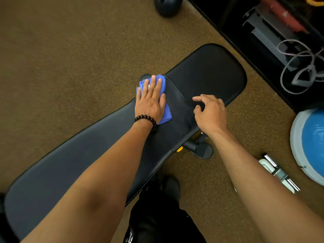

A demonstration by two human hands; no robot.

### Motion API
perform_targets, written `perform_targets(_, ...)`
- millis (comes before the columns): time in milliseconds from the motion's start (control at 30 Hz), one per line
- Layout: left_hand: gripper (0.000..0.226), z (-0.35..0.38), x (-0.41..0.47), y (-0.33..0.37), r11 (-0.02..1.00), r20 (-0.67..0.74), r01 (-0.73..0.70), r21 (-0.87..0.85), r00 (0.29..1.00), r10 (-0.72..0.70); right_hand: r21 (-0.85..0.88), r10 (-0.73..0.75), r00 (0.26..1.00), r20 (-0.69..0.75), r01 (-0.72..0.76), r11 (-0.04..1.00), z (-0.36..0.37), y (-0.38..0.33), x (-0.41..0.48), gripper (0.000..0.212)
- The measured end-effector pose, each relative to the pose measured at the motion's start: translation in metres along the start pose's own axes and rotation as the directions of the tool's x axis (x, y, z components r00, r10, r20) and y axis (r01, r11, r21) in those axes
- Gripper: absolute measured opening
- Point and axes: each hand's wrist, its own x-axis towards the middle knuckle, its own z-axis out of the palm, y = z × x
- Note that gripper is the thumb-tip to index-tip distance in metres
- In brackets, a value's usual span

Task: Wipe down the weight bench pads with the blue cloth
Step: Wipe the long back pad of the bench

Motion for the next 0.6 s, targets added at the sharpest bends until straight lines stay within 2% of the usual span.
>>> perform_targets(133, 0.065, -0.012, 0.039, 0.011, 0.955, 0.095, 0.269, -0.122, 0.961, -0.259, 0.008, 0.020, 1.000, -0.007, -0.020, 1.000, 0.003, 0.009, 0.001, 0.033)
perform_targets(200, 0.065, -0.011, 0.048, 0.017, 0.942, 0.096, 0.317, -0.112, 0.947, -0.307, 0.010, 0.045, 0.999, -0.019, -0.045, 0.999, 0.003, 0.014, 0.000, 0.032)
perform_targets(333, 0.055, 0.007, 0.039, 0.037, 0.950, -0.027, 0.312, -0.004, 0.950, -0.312, 0.037, 0.086, 0.995, -0.059, -0.084, 0.996, 0.000, 0.019, -0.001, 0.032)
perform_targets(400, 0.055, 0.016, 0.024, 0.047, 0.966, -0.069, 0.252, 0.059, 0.966, -0.248, 0.048, 0.087, 0.994, -0.064, -0.084, 0.995, -0.001, 0.018, -0.001, 0.032)
perform_targets(500, 0.058, 0.028, -0.010, 0.060, 0.993, -0.074, 0.050, 0.110, 0.996, -0.042, 0.066, 0.086, 0.995, -0.056, -0.083, 0.994, -0.003, 0.015, -0.002, 0.032)
perform_targets(600, 0.063, 0.041, -0.059, 0.079, 0.940, 0.106, -0.268, 0.211, 0.962, 0.250, 0.077, 0.097, 0.993, -0.068, -0.092, 0.993, -0.006, 0.011, -0.002, 0.033)
